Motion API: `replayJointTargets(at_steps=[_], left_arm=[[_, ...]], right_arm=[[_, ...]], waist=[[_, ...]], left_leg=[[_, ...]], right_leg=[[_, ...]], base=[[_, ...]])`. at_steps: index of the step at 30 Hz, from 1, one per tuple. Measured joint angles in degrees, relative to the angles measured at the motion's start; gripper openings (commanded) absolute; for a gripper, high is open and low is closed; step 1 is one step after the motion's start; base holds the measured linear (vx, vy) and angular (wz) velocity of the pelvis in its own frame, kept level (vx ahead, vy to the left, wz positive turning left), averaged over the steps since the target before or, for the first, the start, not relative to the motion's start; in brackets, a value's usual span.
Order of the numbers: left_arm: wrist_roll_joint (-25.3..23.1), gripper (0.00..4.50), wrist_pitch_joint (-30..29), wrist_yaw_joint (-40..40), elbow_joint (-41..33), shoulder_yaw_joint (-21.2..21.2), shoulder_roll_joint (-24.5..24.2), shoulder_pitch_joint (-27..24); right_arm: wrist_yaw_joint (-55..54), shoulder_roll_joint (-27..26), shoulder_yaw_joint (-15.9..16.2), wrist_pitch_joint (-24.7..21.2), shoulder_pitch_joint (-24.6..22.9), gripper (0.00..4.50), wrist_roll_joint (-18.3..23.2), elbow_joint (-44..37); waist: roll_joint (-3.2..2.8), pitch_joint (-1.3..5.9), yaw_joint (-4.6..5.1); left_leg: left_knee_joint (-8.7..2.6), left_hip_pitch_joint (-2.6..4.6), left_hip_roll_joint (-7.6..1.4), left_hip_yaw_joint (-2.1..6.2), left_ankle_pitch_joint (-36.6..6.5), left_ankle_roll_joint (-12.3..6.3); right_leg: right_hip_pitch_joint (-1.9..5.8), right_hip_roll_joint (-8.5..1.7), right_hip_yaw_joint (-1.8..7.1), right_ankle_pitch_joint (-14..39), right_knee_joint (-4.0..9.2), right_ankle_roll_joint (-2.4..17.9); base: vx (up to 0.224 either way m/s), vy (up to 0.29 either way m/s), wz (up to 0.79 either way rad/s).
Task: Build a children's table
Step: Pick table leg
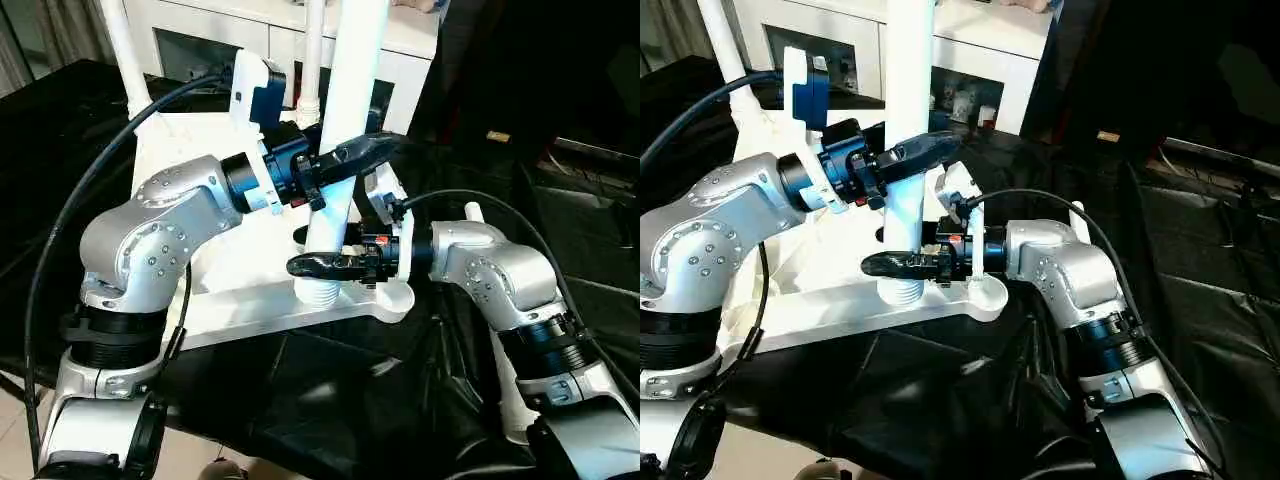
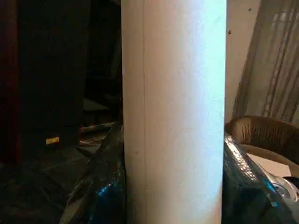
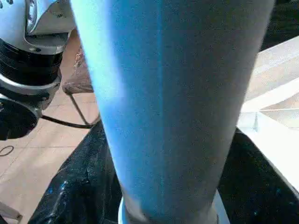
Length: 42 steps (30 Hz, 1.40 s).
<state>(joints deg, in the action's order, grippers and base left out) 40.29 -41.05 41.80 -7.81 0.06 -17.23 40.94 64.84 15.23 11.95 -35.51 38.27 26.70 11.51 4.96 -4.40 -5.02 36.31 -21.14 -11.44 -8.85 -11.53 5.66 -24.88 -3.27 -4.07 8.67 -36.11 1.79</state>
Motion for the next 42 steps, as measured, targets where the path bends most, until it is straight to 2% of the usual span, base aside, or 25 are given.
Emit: replayJointTargets(at_steps=[3, 5, 6, 10, 19, 20, 24, 27, 29, 31, 34, 38, 40, 41, 42], left_arm=[[0.0, 1.83, 0.0, 0.3, 0.0, 0.0, -0.2, 0.0], [0.0, 1.83, 0.0, 0.3, 0.0, 0.0, -0.2, 0.0], [0.0, 1.83, 0.0, 0.4, 0.0, 0.0, -0.2, 0.0], [0.0, 1.83, -0.2, 0.2, 0.0, 0.1, -0.2, 0.0], [0.0, 1.83, -0.2, -0.6, 0.0, 0.3, 0.2, 0.0], [0.1, 2.53, -0.3, -1.0, 0.0, 0.4, 0.5, 0.0], [1.2, 2.65, -0.1, -2.6, 0.0, 2.5, 2.5, 0.0], [2.9, 2.74, 2.6, -4.5, 0.2, 5.3, 6.1, -0.2], [7.5, 2.74, 5.6, -5.5, 1.0, 9.3, 10.5, -0.8], [15.7, 2.74, 8.3, -5.8, 2.0, 14.8, 16.1, -2.7], [22.9, 2.74, 9.0, -5.9, 2.6, 18.7, 18.4, -5.0], [29.9, 2.74, 9.5, -7.3, 1.2, 20.6, 20.9, -5.5], [29.7, 2.74, 9.4, -7.9, 0.3, 20.6, 20.5, -5.6], [25.9, 2.74, 9.9, -8.5, -0.5, 19.5, 18.9, -6.2], [19.5, 2.74, 9.8, -9.4, -0.7, 16.7, 14.4, -7.3]], right_arm=[[0.1, 0.0, -0.1, 0.0, 0.0, 2.57, 0.0, 0.0], [0.1, 0.0, -0.1, 0.0, 0.0, 2.57, 0.1, 0.0], [0.1, 0.0, -0.1, 0.0, 0.0, 2.24, 0.1, 0.0], [0.5, 0.0, -0.1, 0.2, 0.0, 2.01, 0.0, 0.0], [0.6, 0.0, -0.2, 0.4, 0.0, 1.94, 0.0, 0.1], [0.6, 0.0, -0.3, 0.6, 0.0, 1.93, 0.0, 0.2], [0.5, -0.5, -0.4, 0.7, 0.0, 1.9, 0.4, 0.3], [-0.2, -1.2, -1.3, 0.7, -0.3, 1.88, 0.8, 0.3], [-1.0, -2.1, -2.6, 0.6, -1.0, 1.88, 2.1, 0.1], [-2.3, -3.4, -4.8, 0.6, -2.4, 1.88, 3.8, -0.1], [-3.4, -3.1, -6.3, 0.6, -3.7, 1.88, 4.6, -0.1], [-5.8, -3.8, -7.7, 0.7, -4.9, 1.88, 4.8, -0.1], [-8.2, -4.7, -8.7, 2.2, -4.9, 1.88, 4.6, -0.1], [-10.5, -5.2, -9.1, 3.3, -4.9, 1.88, 3.8, -0.1], [-13.7, -5.4, -9.8, 5.0, -5.0, 1.88, 2.0, -0.1]], waist=[[0.0, 0.0, -0.02], [0.0, 0.0, -0.02], [0.0, 0.0, -0.02], [0.0, 0.0, -0.01], [0.0, 0.0, -0.03], [0.0, 0.0, -0.04], [0.0, 0.0, -0.01], [0.0, 0.0, -0.07], [-0.02, 0.02, -0.09], [0.04, 0.05, -0.16], [0.04, 0.05, -0.11], [0.03, 0.05, -0.12], [0.02, 0.05, -0.05], [0.01, 0.05, -0.07], [-0.08, 0.1, -0.01]], left_leg=[[0.0, 0.0, 0.0, 0.0, 0.0, 0.0], [0.0, 0.0, 0.0, 0.0, 0.0, 0.0], [0.0, 0.01, 0.0, 0.0, 0.0, 0.0], [0.0, 0.01, 0.0, 0.0, 0.0, 0.0], [0.0, 0.01, 0.0, -0.01, 0.0, 0.0], [0.0, 0.01, 0.0, 0.0, 0.0, 0.0], [0.0, 0.01, 0.0, 0.0, 0.0, 0.0], [0.0, -0.01, -0.01, -0.02, 0.0, 0.0], [0.0, -0.02, 0.0, -0.06, 0.0, -0.01], [0.0, -0.05, 0.0, -0.19, 0.0, -0.01], [0.0, -0.04, -0.02, -0.18, 0.0, -0.01], [0.01, -0.02, -0.08, -0.17, 0.0, -0.02], [0.01, 0.0, -0.11, -0.16, 0.0, -0.02], [-0.01, 0.03, -0.12, -0.15, 0.0, -0.02], [-0.03, 0.11, -0.2, -0.03, 0.0, 0.03]], right_leg=[[0.0, 0.0, 0.0, 0.0, 0.0, 0.0], [0.0, 0.0, 0.0, 0.0, 0.0, 0.0], [0.0, 0.0, 0.0, 0.0, 0.0, 0.0], [0.0, 0.0, 0.0, 0.0, 0.0, 0.0], [0.01, 0.0, 0.0, 0.0, 0.0, 0.0], [0.0, 0.0, 0.0, 0.0, 0.0, 0.0], [0.01, 0.0, 0.0, 0.0, -0.01, 0.0], [0.01, 0.0, 0.0, 0.0, 0.0, 0.0], [0.03, 0.0, 0.03, 0.0, 0.0, 0.0], [0.07, 0.0, 0.01, 0.0, 0.02, 0.0], [0.03, 0.01, -0.04, 0.0, 0.02, 0.0], [0.04, 0.0, -0.07, 0.0, 0.03, 0.0], [0.04, 0.01, -0.11, 0.0, 0.03, 0.0], [0.05, 0.01, -0.11, 0.0, 0.03, 0.0], [0.14, 0.04, -0.16, 0.0, 0.04, -0.1]], base=[[0.0, 0.0, 0.0], [0.0, 0.0, 0.0], [0.0, 0.0, 0.0], [0.0, 0.0, 0.0], [0.0, 0.0, 0.0], [0.0, 0.0, 0.0], [0.0, 0.0, 0.0], [0.0, 0.0, 0.0], [0.0, 0.0, 0.0], [0.0, 0.0, 0.0], [0.0, 0.0, 0.0], [0.0, 0.0, 0.0], [0.0, 0.0, 0.0], [0.0, 0.0, 0.0], [0.0, 0.0, 0.0]])
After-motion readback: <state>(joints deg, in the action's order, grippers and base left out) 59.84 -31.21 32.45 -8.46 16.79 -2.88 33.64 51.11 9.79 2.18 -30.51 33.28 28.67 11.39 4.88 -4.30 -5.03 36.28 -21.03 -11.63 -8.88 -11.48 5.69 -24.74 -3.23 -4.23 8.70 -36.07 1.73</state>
